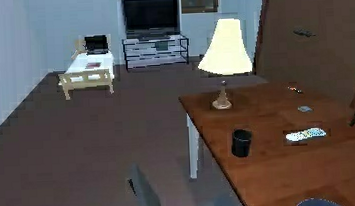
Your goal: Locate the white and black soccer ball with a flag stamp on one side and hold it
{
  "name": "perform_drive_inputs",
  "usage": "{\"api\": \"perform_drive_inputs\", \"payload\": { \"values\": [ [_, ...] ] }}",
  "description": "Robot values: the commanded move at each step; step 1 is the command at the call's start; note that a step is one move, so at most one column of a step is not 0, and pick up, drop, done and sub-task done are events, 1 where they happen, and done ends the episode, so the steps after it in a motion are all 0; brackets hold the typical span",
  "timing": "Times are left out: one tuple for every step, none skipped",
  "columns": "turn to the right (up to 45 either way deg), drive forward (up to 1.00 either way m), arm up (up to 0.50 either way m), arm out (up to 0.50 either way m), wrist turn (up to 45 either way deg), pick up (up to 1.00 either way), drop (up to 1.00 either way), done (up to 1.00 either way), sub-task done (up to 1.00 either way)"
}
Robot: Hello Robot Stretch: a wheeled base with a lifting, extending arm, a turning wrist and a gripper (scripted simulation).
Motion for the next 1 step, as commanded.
{"api": "perform_drive_inputs", "payload": {
  "values": [
    [-45.0, 0.00, 0.00, 0.00, 0.0, 0.00, 0.00, 0.00, 0.00]
  ]
}}
